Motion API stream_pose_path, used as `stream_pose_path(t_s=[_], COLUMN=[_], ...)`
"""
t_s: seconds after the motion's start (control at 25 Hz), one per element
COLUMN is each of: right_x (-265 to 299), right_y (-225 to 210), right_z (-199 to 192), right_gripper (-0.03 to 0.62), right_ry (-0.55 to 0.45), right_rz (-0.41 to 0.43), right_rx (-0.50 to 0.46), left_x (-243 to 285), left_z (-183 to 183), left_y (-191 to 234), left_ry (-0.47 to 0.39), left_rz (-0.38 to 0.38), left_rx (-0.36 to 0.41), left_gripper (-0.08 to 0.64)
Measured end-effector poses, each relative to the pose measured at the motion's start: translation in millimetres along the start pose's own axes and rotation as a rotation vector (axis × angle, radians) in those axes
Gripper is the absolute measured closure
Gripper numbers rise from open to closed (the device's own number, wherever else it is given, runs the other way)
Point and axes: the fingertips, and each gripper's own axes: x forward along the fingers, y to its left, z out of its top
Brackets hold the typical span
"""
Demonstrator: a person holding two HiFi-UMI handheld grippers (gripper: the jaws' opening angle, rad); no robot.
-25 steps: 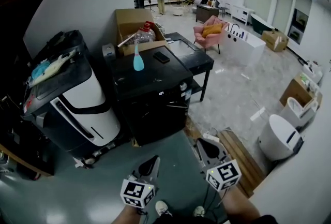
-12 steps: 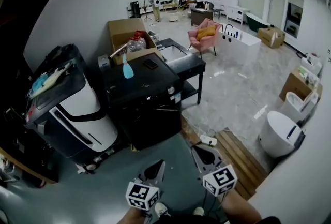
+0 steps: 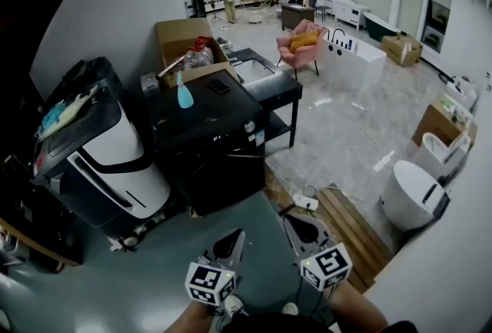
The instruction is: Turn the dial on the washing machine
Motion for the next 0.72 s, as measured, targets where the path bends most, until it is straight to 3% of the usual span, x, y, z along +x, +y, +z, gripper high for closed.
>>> stream_pose_path(t_s=[0.72], right_x=[6.8], right_y=[18.6], right_z=[-2.2], right_gripper=[0.595], right_ry=[0.006], right_rz=[0.022], right_rx=[0.011], left_x=[-15.5], left_z=[0.7], left_y=[8.2], left_ry=[-0.013], left_rz=[0.027], left_rx=[0.001], left_gripper=[0.557])
